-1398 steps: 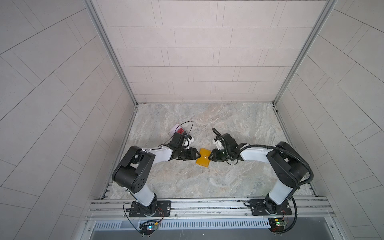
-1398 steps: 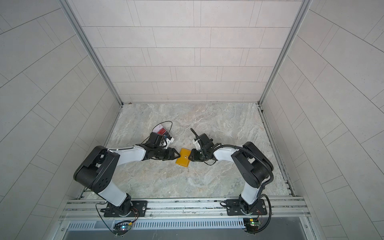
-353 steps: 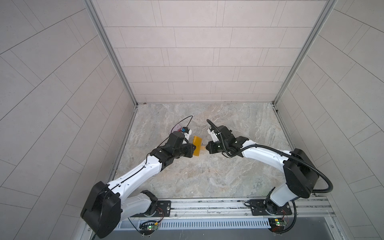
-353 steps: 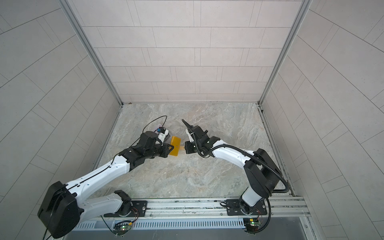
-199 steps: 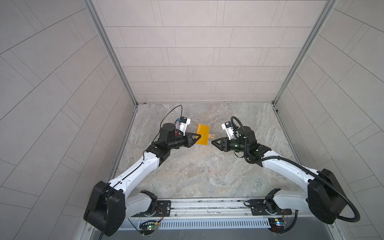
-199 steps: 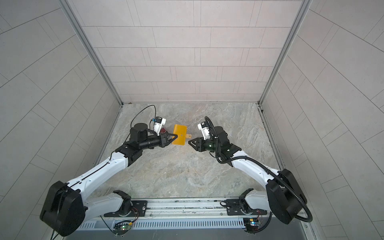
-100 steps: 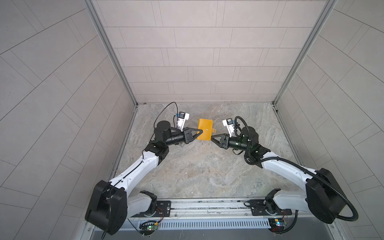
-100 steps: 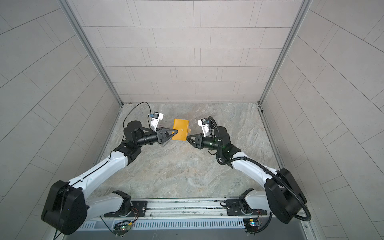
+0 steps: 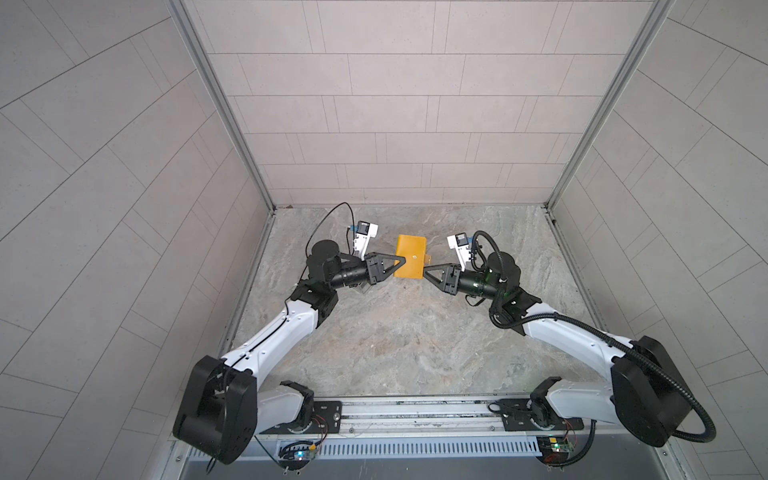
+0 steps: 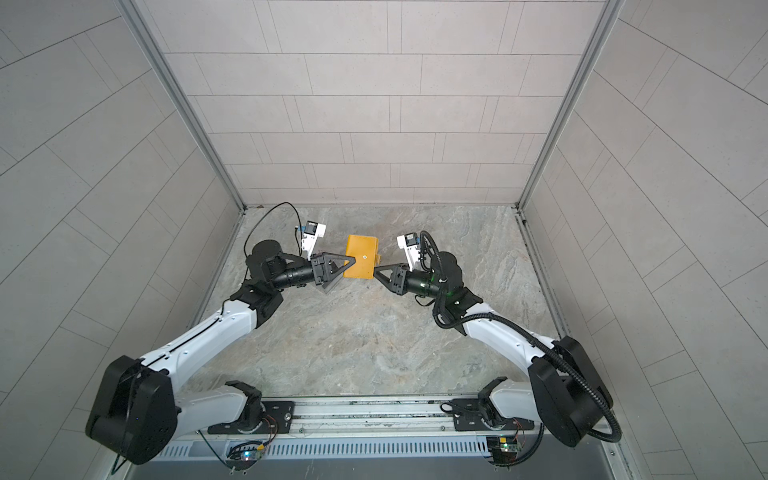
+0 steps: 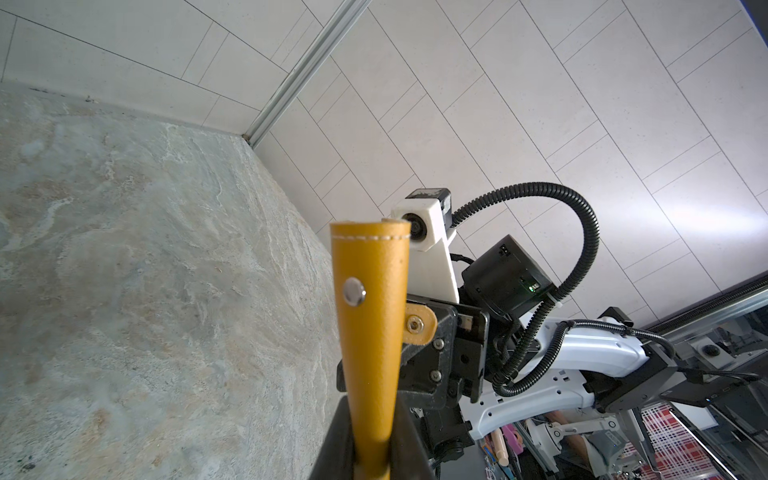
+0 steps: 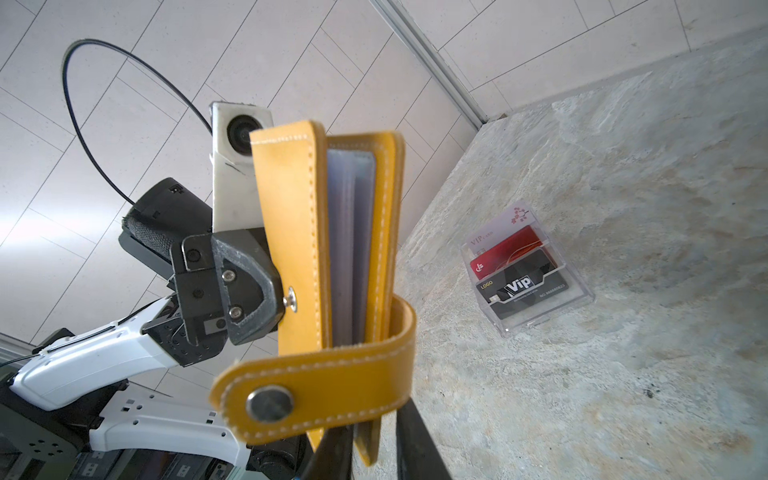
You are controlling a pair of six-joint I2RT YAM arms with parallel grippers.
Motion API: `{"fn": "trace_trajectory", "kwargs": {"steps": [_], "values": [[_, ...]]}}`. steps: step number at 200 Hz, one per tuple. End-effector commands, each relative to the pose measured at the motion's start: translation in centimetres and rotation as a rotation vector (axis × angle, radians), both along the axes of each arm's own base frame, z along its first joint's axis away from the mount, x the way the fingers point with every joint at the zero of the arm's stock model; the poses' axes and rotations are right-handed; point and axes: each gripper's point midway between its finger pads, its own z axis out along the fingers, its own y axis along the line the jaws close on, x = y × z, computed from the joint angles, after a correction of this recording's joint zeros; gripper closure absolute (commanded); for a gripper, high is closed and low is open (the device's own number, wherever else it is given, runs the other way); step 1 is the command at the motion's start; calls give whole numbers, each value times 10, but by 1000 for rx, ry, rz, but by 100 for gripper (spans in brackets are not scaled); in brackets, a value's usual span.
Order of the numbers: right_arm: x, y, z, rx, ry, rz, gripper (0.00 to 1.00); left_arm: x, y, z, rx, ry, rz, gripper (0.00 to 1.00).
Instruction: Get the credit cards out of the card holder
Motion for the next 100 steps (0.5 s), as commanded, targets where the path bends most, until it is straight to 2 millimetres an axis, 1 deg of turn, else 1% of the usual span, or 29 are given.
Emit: {"fn": "trace_trajectory", "kwargs": {"steps": [1, 29, 48, 77, 100], "values": [[6, -1, 20, 50, -49, -17, 78, -9, -2, 0, -10, -10, -47, 100], [12, -6, 20, 54, -44, -53, 78, -9, 0, -3, -20, -12, -34, 100], [14, -9, 26, 74, -50, -63, 77, -10, 0, -3, -37, -10, -35, 100], [14, -4, 34, 112, -56, -34, 77, -10, 0, -4, -41, -1, -39, 100], [14, 0, 35, 152, -42, -9, 77, -12, 0, 3, -66, -17, -40, 100]]}}
